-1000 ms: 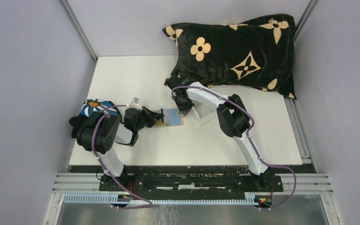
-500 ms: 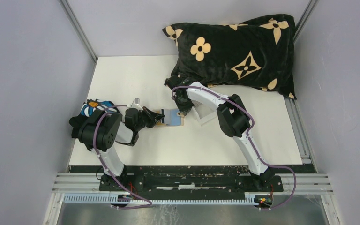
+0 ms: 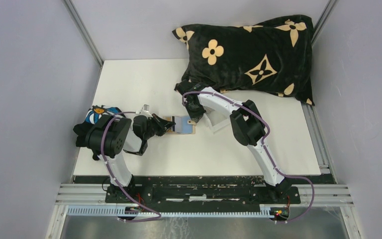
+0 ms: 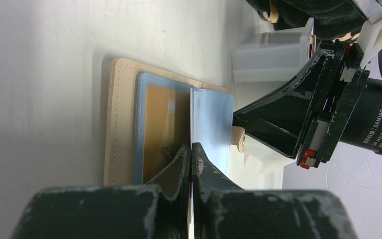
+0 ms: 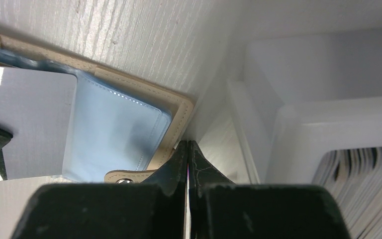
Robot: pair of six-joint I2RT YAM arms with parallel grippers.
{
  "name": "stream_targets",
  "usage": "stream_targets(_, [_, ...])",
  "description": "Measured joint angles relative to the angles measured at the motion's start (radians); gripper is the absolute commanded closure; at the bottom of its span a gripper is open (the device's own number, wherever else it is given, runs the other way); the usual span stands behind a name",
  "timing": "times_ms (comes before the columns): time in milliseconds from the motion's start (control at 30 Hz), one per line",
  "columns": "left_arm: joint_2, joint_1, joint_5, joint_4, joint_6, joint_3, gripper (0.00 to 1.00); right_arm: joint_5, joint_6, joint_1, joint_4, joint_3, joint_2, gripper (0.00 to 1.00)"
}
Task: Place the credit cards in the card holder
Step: Insert the credit card into the card holder.
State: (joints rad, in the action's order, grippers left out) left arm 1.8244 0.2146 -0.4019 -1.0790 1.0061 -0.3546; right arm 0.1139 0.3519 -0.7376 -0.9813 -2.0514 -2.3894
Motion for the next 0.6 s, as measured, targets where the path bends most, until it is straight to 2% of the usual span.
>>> stream_targets(600, [0.021, 0.002, -0.008, -0.040, 0.005, 0.010, 0.97, -0.001, 0.001, 0.000, -0.011, -0.014, -0.010, 0.99])
